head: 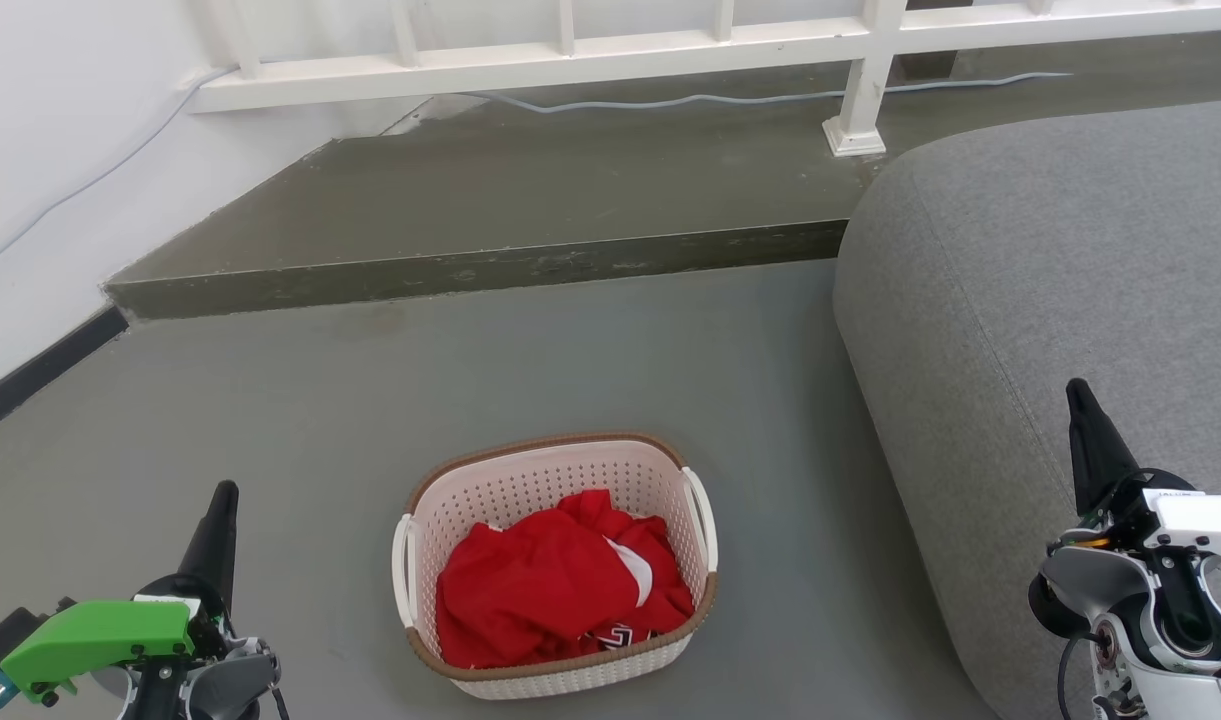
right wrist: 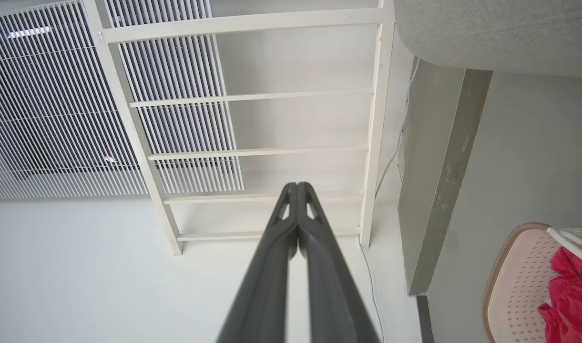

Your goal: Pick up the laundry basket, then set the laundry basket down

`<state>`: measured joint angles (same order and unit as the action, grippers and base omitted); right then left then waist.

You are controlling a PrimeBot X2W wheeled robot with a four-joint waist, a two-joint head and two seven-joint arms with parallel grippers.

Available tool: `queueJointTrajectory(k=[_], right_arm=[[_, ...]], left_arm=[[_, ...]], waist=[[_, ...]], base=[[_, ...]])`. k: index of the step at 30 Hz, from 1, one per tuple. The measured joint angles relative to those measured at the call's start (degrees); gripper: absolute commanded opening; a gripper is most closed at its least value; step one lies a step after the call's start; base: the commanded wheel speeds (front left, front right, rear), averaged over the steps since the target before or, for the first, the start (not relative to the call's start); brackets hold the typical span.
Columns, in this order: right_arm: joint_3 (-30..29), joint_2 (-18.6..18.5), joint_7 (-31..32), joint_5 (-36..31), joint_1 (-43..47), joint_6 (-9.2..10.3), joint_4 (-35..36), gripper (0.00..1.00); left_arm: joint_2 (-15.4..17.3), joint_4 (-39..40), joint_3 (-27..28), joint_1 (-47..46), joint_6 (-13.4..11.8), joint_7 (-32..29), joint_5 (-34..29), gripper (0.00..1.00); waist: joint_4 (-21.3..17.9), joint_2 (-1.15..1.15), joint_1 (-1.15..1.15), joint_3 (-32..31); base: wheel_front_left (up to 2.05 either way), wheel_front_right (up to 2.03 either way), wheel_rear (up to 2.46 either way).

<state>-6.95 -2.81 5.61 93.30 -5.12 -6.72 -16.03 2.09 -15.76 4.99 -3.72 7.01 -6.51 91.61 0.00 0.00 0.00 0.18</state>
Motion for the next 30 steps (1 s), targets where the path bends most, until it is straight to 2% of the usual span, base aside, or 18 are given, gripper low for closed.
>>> queueJointTrajectory(k=[30], right_arm=[[-0.1, 0.0, 0.0, 0.0, 0.0, 0.0, 0.0, 0.0]], left_arm=[[0.0, 0.0, 0.0, 0.0, 0.0, 0.0, 0.0, 0.0]], waist=[[0.0, 0.0, 0.0, 0.0]], base=[[0.0, 0.0, 0.0]])
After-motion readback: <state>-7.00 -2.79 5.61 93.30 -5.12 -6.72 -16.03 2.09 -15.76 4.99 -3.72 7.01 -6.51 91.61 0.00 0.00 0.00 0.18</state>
